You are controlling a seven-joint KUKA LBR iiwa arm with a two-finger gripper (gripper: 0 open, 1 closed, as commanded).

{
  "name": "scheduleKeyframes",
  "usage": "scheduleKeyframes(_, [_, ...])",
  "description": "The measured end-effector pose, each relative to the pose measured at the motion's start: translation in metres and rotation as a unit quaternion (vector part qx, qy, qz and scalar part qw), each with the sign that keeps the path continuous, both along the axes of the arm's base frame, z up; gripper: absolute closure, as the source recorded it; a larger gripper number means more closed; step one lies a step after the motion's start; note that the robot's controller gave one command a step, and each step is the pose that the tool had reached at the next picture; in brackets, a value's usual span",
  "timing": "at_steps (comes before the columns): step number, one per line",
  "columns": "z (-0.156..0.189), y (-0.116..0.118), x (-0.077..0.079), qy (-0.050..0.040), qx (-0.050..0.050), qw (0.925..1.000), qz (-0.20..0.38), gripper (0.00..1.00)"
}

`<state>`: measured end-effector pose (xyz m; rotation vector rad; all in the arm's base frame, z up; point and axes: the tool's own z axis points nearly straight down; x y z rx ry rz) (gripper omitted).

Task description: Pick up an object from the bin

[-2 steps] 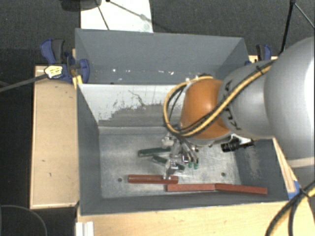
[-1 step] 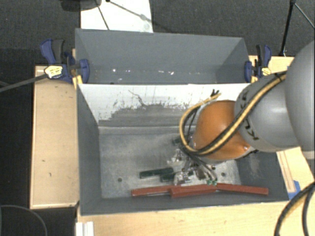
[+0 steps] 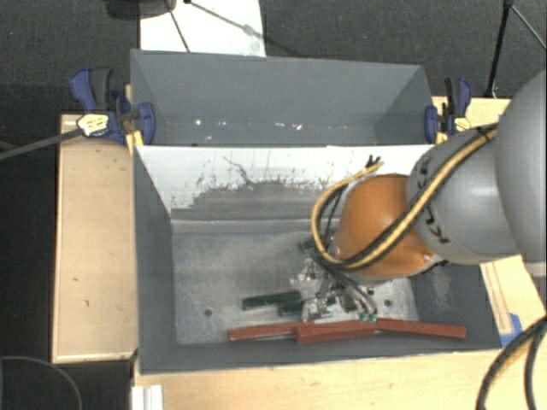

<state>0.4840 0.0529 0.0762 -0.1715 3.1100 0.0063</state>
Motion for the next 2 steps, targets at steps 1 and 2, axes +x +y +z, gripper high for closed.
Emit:
scheduleKeyframes(1, [0.002,0.0,-0.002,0.0056,-0.001,1.0,0.0,1.0])
scheduleKeyframes(2, [0.017,-0.001,-0.006,0.0157,-0.003,0.9999,0.0,1.0])
